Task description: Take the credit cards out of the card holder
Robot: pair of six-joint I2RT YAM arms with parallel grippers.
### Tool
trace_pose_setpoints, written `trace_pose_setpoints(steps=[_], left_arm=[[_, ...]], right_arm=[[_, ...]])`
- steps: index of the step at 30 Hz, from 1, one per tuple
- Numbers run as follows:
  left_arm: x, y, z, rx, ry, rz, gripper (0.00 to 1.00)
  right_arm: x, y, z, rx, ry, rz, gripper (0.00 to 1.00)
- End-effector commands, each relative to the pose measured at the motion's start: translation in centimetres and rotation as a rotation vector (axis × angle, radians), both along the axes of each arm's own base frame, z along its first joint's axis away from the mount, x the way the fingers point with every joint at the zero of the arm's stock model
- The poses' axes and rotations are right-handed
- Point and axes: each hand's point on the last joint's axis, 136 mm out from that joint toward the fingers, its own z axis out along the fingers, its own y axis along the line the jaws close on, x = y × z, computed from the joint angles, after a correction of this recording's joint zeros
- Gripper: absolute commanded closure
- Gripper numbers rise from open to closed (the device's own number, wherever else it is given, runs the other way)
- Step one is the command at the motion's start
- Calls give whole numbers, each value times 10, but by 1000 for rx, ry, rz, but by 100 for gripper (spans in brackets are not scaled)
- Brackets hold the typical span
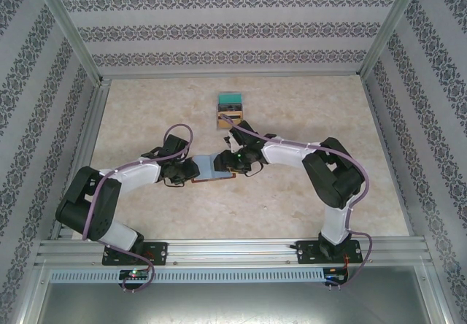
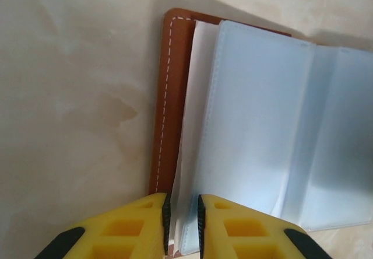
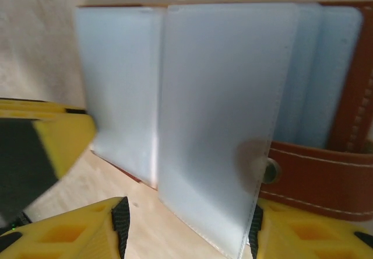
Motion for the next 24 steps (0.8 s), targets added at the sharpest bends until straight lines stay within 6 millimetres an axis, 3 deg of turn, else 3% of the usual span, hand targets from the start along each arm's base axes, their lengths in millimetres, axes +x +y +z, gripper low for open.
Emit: trace_pose_setpoints(steps=[1,13,24], left_arm=[[3,0,-3,-26,1,20,78],[3,2,0,-19,-4,23,78],[8,26,34,24,-64,58,76]], right_arm=[[2,25,19,68,-15,45,43],[6,57,41,152,-20,95,43],[17,32,46,115,-61,47,39]])
